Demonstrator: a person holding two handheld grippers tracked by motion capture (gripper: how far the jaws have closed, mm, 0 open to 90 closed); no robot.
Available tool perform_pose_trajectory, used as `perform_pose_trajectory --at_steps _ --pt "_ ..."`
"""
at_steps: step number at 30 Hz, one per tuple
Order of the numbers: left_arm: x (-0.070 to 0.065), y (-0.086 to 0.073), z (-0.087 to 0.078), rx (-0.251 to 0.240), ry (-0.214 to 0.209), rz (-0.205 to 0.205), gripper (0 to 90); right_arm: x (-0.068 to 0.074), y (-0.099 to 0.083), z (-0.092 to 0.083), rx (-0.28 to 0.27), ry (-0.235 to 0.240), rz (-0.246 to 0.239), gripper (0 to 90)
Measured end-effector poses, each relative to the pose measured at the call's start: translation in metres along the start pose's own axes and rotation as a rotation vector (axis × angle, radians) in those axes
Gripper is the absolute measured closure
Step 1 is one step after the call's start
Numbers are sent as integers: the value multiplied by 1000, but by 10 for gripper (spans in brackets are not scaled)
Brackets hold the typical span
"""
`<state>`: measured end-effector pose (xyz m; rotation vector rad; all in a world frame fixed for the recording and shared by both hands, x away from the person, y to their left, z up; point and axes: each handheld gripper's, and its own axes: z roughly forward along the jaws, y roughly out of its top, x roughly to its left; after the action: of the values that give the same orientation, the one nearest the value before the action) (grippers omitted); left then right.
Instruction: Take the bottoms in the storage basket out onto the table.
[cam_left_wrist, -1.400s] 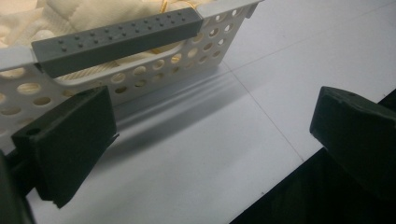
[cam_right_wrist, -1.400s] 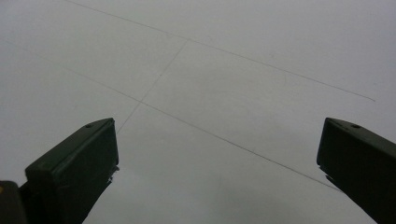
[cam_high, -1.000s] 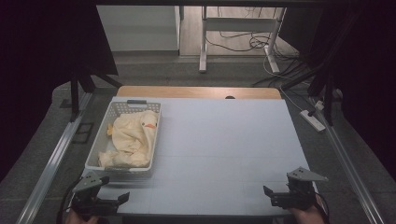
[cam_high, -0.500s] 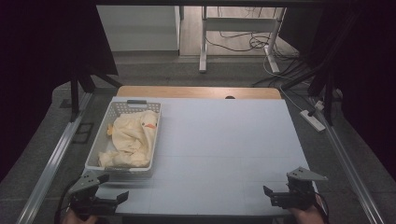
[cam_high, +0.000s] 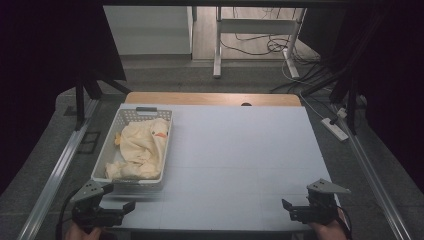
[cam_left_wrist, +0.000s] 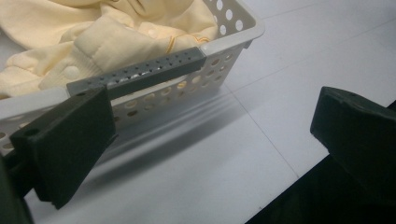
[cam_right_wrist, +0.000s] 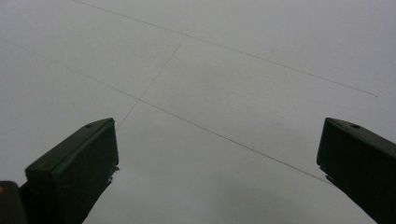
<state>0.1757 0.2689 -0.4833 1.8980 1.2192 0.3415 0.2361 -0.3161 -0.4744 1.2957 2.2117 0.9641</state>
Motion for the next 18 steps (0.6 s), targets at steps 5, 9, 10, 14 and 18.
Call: perform_pose_trajectory --at_steps 5,9,10,14,18 --pt "1 6 0 6 12 3 0 0 0 0 0 2 5 0" --pt "2 10 4 22 3 3 0 0 0 0 3 0 7 0" --pt "3 10 4 24 3 2 0 0 0 0 3 0 7 0" --pt "6 12 8 30 -1 -1 0 -1 0 0 2 -1 8 0" --pt "9 15 11 33 -4 2 0 -1 0 0 2 -1 8 0"
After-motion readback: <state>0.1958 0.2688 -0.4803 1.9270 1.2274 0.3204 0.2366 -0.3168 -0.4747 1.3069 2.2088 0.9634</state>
